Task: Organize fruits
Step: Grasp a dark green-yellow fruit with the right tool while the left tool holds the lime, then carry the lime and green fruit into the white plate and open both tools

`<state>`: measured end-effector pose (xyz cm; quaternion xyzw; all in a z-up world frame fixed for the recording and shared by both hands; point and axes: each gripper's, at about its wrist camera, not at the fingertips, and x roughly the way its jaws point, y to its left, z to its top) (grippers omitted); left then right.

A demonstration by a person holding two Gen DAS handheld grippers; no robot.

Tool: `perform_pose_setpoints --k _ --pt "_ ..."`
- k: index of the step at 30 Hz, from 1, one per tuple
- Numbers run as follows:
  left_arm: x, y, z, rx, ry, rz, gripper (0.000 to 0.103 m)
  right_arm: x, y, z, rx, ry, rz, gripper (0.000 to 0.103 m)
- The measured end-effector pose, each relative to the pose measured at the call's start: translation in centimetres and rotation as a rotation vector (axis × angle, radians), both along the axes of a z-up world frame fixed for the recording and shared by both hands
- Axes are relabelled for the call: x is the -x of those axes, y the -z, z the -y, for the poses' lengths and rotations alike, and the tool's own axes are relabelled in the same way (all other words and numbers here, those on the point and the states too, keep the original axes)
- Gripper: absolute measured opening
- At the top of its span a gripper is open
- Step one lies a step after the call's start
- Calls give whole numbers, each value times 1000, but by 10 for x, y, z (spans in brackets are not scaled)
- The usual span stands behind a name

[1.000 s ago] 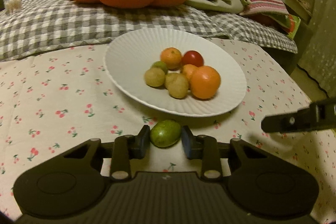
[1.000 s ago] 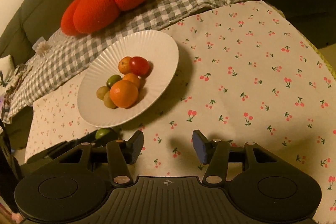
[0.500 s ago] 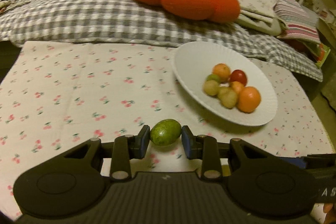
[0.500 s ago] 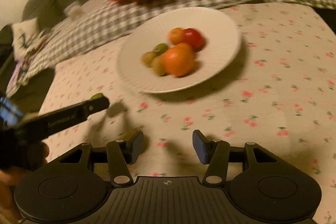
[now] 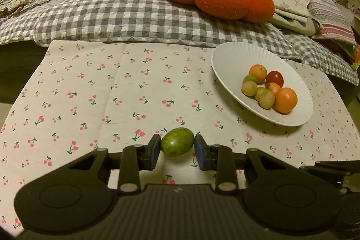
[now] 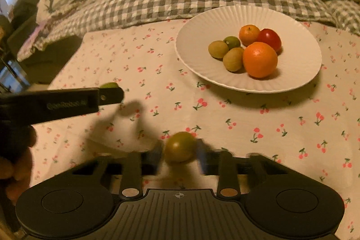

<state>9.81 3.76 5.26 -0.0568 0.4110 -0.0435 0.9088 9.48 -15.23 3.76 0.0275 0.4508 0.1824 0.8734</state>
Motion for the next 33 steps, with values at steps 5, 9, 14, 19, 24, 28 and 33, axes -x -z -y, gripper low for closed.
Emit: perform_pose_setpoints --k 5,9,14,19,24,28,33 --pt "0 -2 1 -10 -1 5 31 0 -8 2 -10 9 18 27" --pt "2 -5 4 -22 4 14 31 -1 -11 6 -19 18 19 27" --pt "1 -9 9 -17 8 19 31 2 -20 12 -41 22 26 27" --pt "0 -16 15 -8 18 38 31 3 -36 24 -73 39 51 27" --pt "-3 -23 20 8 28 56 31 0 -47 40 -92 74 70 27" --pt "-8 -28 24 28 30 66 31 -3 -54 51 -103 100 80 27" --pt "-14 -37 30 66 42 91 31 -7 -61 65 -112 133 95 27"
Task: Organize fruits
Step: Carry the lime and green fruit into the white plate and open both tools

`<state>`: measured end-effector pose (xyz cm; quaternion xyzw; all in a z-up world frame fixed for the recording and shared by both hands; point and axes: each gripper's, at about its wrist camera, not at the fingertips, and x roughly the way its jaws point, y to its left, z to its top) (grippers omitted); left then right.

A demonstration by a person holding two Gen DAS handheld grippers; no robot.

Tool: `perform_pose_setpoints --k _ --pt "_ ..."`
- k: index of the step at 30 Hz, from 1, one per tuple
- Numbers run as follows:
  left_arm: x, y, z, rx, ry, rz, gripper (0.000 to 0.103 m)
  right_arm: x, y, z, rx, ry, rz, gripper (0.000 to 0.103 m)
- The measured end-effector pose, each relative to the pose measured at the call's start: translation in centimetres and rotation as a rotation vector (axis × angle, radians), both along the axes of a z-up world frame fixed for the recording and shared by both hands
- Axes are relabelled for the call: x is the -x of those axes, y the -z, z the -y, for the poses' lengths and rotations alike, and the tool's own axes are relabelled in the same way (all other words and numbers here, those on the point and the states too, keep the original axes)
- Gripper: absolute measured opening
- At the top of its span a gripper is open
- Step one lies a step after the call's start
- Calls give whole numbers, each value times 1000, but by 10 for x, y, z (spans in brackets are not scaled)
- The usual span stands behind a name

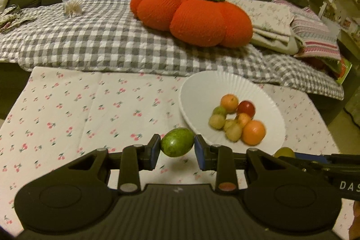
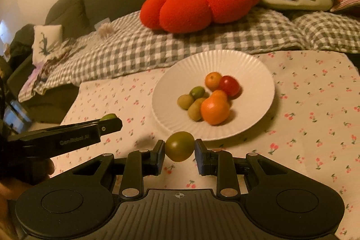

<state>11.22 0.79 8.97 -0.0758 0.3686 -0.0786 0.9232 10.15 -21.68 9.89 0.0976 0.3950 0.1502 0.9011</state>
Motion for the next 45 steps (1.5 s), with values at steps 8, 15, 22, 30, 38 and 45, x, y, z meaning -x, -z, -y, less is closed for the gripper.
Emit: perform_pose_setpoints --k 8,15,22,30,38,45 --pt "-21 -4 13 61 41 10 31 -18 -8 38 -7 121 31 27" --pt "-42 3 24 73 56 6 31 -37 4 57 9 194 16 27" --pt "-57 17 30 68 76 -9 31 -51 16 62 15 210 8 27" --pt "-60 27 36 6 113 16 31 -61 26 51 20 184 5 28" --pt "-59 30 35 -9 126 32 32 -65 34 41 29 167 14 30" --pt "-57 21 30 17 115 47 55 -64 25 45 -12 201 49 45"
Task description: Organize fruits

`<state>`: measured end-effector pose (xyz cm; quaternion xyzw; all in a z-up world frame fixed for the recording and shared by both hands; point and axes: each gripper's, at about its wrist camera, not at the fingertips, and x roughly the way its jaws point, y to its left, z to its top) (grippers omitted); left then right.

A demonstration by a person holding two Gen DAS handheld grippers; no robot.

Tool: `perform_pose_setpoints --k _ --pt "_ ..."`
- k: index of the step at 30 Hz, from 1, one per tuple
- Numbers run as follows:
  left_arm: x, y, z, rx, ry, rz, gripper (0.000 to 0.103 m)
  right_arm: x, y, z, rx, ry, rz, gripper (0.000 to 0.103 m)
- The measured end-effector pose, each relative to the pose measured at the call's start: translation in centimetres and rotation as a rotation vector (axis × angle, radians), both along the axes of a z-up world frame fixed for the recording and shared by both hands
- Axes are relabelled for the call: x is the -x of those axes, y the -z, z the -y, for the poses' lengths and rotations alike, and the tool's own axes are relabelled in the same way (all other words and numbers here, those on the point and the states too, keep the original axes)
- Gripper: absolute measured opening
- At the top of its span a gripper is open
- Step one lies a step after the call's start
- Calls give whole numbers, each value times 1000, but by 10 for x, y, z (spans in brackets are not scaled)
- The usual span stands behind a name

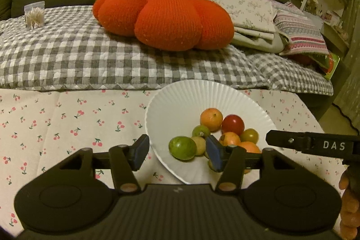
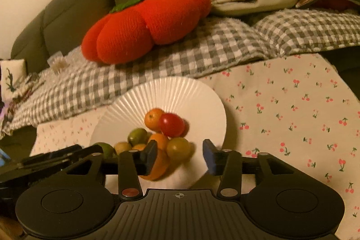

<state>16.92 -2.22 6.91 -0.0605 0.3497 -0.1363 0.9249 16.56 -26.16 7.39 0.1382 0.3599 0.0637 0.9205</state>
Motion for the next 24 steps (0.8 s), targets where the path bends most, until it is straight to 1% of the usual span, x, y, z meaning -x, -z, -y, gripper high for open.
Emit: perform_pose_setpoints --k 5,9,12,15,18,19,20,22,24 --pt "-1 -8 -9 43 -36 -13 55 2 -5 4 -27 19 -14 45" --pt "4 -16 -13 62 -58 -18 55 6 -13 5 -25 27 -30 45" --pt "11 -22 -10 63 -58 -19 55 11 -20 7 -56 32 -40 46" --pt "20 -27 -3 41 -60 -27 56 18 -29 6 -63 32 -52 49" --pt "31 -32 4 10 -77 -38 61 29 -36 1 -55 8 -65 49" --pt "33 -33 5 -4 -80 -38 65 33 -38 0 -46 -3 -70 49" --pt "36 -34 6 -20 -89 -40 66 38 -40 -2 -32 -19 -75 49" --pt "42 -35 5 -46 -117 -42 66 49 -42 -7 9 -55 -78 49" --pt "50 -36 5 -71 -121 -44 66 57 -43 -11 38 -73 -90 49"
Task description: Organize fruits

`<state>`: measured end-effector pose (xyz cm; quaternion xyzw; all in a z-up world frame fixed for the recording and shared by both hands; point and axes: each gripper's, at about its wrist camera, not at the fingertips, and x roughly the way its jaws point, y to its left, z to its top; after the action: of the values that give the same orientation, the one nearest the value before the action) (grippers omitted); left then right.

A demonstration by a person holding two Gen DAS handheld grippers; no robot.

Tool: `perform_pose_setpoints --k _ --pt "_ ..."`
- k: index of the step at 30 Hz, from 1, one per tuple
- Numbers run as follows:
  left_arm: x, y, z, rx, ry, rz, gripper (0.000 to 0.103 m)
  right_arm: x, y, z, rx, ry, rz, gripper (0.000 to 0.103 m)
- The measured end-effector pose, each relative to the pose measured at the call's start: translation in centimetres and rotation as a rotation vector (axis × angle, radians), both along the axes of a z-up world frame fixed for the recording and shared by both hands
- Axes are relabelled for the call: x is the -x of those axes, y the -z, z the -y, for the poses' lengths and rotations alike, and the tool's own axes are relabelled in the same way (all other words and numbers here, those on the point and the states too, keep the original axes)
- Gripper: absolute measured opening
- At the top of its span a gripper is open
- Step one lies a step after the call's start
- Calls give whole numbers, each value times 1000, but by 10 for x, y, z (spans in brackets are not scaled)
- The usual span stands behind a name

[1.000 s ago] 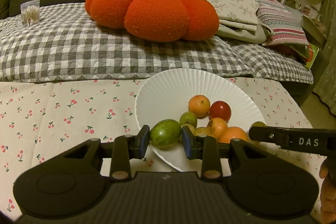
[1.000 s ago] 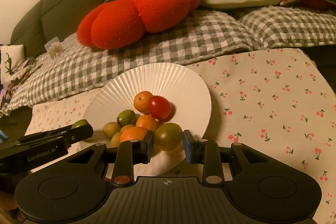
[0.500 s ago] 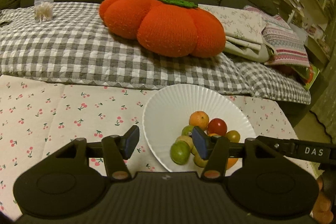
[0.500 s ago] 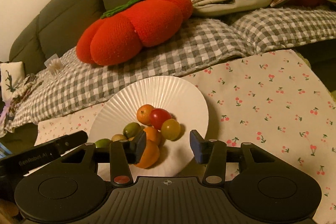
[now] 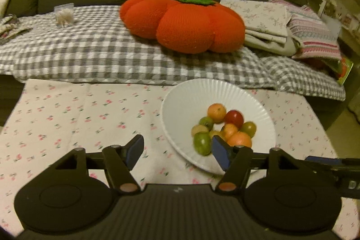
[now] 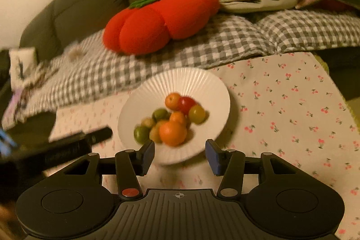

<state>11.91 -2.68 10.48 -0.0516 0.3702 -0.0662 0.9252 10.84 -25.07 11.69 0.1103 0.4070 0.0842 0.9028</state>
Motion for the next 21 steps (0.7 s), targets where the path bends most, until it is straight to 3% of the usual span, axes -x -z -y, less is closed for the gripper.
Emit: perform_pose_setpoints --k 6,17,21 --pt "30 -11 -17 -15 -12 -21 68 22 -21 -10 15 -58 43 52" --pt "82 -42 -29 -75 5 62 79 59 -47 -28 69 -102 120 66" --pt "98 -44 -36 -38 -23 55 83 73 -51 -33 82 -90 132 70"
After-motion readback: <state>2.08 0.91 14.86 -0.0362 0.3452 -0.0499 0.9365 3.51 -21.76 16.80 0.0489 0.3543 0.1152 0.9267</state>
